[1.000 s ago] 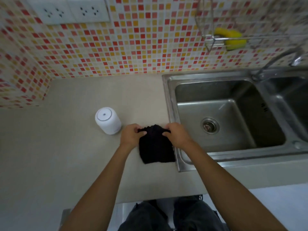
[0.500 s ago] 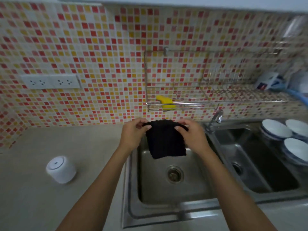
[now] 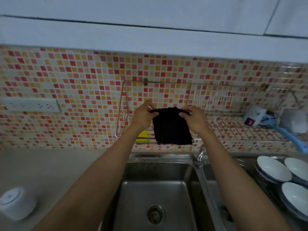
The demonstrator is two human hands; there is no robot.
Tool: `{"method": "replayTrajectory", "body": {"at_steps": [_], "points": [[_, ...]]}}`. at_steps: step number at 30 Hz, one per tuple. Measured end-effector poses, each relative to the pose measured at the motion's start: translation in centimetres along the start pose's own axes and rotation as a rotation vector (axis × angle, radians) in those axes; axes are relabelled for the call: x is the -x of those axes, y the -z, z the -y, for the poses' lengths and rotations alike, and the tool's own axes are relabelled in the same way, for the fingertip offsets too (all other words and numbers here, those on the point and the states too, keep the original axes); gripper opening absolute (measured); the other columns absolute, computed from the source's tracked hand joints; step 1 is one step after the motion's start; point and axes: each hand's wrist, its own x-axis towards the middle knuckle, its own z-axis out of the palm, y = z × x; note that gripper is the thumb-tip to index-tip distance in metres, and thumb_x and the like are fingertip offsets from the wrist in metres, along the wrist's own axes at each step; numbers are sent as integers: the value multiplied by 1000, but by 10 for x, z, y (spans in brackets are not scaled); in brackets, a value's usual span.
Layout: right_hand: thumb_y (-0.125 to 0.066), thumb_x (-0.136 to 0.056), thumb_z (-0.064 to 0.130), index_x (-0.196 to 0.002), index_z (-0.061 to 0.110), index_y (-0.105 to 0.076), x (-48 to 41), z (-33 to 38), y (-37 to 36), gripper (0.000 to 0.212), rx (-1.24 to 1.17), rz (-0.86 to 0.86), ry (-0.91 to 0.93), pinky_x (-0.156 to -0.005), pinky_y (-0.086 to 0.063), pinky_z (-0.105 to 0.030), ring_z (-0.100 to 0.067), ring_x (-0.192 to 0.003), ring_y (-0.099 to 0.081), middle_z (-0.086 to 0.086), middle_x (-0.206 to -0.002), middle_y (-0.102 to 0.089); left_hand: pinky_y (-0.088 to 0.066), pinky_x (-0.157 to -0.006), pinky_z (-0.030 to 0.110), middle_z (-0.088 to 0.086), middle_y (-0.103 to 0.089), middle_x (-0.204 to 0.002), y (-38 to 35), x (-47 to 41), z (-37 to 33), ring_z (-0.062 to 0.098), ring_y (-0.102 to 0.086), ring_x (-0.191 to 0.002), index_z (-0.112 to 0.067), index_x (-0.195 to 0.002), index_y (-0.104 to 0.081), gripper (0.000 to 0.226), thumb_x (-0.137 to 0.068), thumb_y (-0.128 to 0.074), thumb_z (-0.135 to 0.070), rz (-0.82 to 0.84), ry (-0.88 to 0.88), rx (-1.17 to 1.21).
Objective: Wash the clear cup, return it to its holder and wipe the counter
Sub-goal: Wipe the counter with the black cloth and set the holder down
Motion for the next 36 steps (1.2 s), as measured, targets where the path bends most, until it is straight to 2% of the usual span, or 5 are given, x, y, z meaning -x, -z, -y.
{"method": "replayTrajectory", "body": {"at_steps": [9, 15, 20, 27, 36], "points": [[-63, -91, 18, -116, 12, -64, -39, -56, -35, 26, 45, 162, -89, -86, -36, -17, -17, -114, -56, -3, -122, -61, -48, -65, 28, 11, -53, -77, -37, -36, 47, 29, -54, -79, -5, -89, -53, 15, -87, -60, 8, 125, 207, 128], [-75, -80, 30, -128, 19, -55, -42, -67, -53, 53, 294, 179, 83, -103, -34, -28, -23, -125, -43, -4, -136, -48, -42, -101, 41, 8, -53, -130, -46, -36, 64, 27, -47, -122, -20, -122, -56, 53, -78, -74, -41, 167, 98, -407], [-76, -78, 39, -131, 27, -57, -32, -56, -54, 58, 251, 559, 111, -90, -32, -18, -15, -123, -46, 4, -136, -52, -32, -102, 46, 1, -53, -132, -41, -23, 51, 27, -41, -125, -30, -124, -57, 51, -80, -63, -56, 188, -62, -813], [-59, -92, 40, -146, 20, -35, -23, -36, -56, 62, 384, 681, 13, -114, -19, -33, -24, -144, -20, -4, -158, -20, -38, -104, 49, 18, -16, -156, -17, -1, 53, 38, -33, -137, -15, -148, -22, 98, -76, -58, -70, 213, 620, -824], [-30, -97, 56, -151, 22, -18, -7, -27, -70, 66, 620, 606, -45, -117, 1, -53, -28, -147, 4, -4, -161, -3, -47, -95, 40, 11, -42, -139, -19, 2, 54, 32, -53, -116, -14, -134, -50, 55, -86, -67, -32, 30, 251, -573]]}}
